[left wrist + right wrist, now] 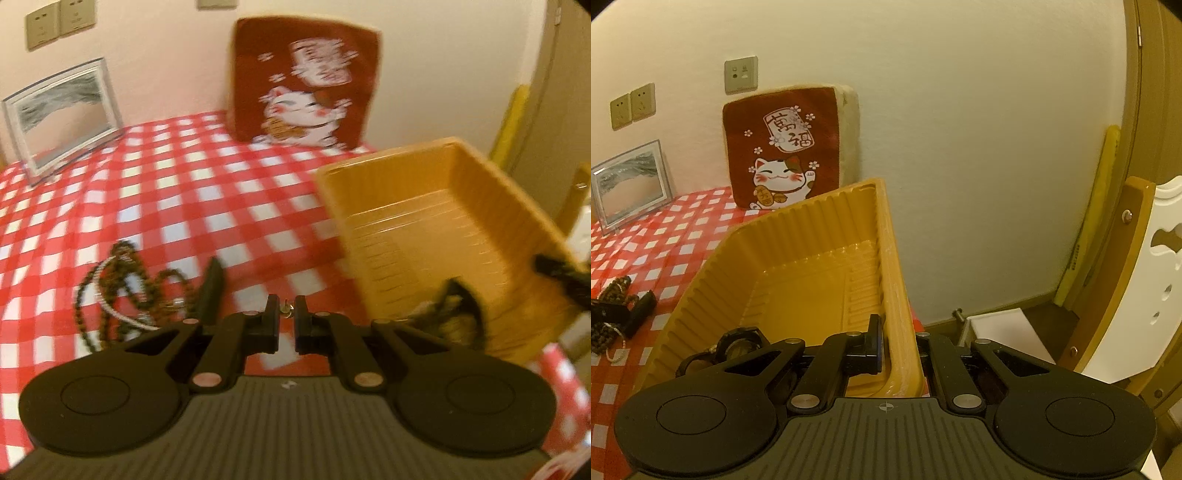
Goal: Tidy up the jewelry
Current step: 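Carry the small dark piece into the orange tray and open the left gripper, then grasp the black cylindrical case on the cloth with the left gripper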
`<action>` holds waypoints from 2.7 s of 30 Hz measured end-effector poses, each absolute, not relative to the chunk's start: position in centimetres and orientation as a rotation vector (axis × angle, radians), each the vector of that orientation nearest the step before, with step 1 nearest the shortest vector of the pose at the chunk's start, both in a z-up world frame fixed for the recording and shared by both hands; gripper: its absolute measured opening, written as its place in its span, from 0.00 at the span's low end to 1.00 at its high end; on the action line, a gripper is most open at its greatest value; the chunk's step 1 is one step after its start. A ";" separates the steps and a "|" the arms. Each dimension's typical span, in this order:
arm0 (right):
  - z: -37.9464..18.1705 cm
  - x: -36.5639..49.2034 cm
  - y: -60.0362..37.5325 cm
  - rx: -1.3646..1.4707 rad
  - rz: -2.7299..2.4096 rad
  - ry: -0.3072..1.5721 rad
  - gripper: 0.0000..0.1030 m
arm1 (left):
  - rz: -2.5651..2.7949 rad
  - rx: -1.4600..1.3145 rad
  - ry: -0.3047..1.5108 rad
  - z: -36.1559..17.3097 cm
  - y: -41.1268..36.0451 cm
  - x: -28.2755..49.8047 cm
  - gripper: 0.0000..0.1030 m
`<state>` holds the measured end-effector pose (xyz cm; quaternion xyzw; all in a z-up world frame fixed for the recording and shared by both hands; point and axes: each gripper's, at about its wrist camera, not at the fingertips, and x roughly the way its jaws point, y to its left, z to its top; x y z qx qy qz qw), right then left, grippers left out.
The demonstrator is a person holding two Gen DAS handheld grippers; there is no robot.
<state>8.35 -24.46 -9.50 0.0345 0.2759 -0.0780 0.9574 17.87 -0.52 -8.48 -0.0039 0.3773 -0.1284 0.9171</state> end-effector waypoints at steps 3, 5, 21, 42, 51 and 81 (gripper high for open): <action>-9.5 8.3 -24.4 0.072 -0.154 0.557 0.05 | -0.341 -0.025 0.761 -7.2 -2.2 17.0 0.06; -9.5 8.2 -24.4 0.072 -0.150 0.557 0.05 | -0.399 -0.036 0.759 -6.6 -3.7 16.6 0.06; -9.3 7.7 -24.4 0.055 -0.118 0.551 0.05 | -0.545 -0.003 0.833 -8.5 -10.3 17.0 0.06; -9.1 7.7 -24.2 0.059 -0.114 0.550 0.05 | -0.446 -0.121 0.787 -5.0 -5.5 15.5 0.17; -8.9 7.9 -24.1 0.057 -0.110 0.548 0.05 | -0.277 -0.126 0.828 -6.2 -0.7 14.5 0.19; -9.6 9.1 -23.7 0.044 -0.146 0.537 0.05 | -0.122 -0.030 0.837 -9.3 3.2 15.2 0.22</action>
